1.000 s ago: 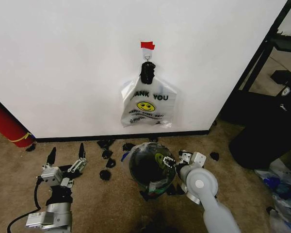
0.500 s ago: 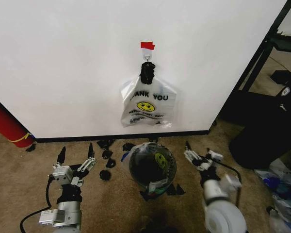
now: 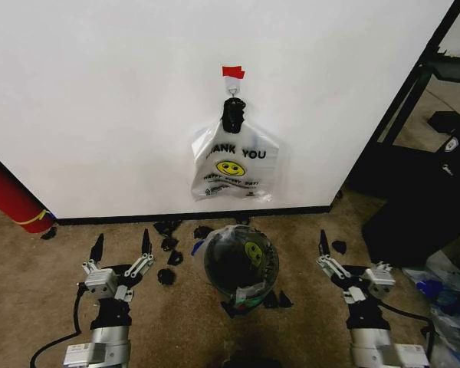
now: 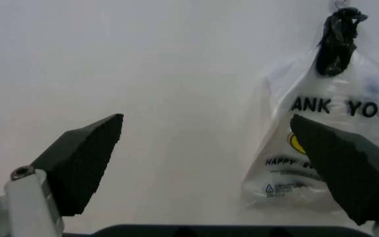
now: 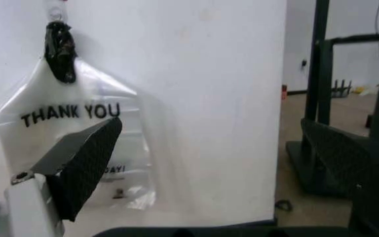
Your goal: Pick up the garbage bag from the wall and place it over the trash bin.
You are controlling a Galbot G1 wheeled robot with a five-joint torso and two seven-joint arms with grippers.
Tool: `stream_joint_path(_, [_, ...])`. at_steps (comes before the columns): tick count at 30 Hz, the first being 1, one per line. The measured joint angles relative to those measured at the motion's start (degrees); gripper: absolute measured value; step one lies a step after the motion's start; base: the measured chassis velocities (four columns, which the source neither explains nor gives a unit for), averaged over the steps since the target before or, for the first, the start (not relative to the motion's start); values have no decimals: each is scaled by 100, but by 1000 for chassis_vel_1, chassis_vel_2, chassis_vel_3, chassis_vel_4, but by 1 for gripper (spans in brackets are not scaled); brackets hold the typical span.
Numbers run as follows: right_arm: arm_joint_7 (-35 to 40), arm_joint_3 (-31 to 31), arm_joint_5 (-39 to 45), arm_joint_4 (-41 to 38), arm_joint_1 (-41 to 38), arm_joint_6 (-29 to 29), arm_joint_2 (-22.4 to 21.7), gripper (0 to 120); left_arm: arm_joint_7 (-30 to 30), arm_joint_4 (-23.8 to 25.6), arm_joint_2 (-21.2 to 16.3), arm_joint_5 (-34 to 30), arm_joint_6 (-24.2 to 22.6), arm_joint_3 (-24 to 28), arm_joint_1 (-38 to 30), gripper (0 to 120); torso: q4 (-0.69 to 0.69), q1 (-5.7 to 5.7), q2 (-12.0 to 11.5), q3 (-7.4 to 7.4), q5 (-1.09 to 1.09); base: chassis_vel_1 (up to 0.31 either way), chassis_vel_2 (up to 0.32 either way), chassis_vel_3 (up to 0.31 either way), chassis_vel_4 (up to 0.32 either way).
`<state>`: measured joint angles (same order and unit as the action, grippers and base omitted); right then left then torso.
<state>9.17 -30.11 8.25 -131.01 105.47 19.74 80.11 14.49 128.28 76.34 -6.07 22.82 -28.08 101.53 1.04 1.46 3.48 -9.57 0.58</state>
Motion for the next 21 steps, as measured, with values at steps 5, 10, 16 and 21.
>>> stream_joint_path(5, [3, -138, 70, 102, 35, 145, 22, 100, 47, -16, 43, 71, 78, -15, 76, 100, 0, 0, 0, 0, -1, 0, 0, 0, 0])
stream_joint_path(10, [71, -210, 144, 94, -51, 128, 69, 100, 120, -93, 113, 142, 148, -98, 81, 100, -1, 0, 0, 0, 0, 0, 0, 0, 0])
stream_joint_path(16, [64, -205, 199, 59, -50, 79, 43, 100, 128, -97, 119, 156, 151, -101, 77, 100, 0, 0, 0, 0, 0, 0, 0, 0, 0])
stream_joint_path(21, [64, -201, 207, 59, -54, 70, 41, 100, 129, -98, 119, 157, 151, -101, 76, 100, 0, 0, 0, 0, 0, 0, 0, 0, 0])
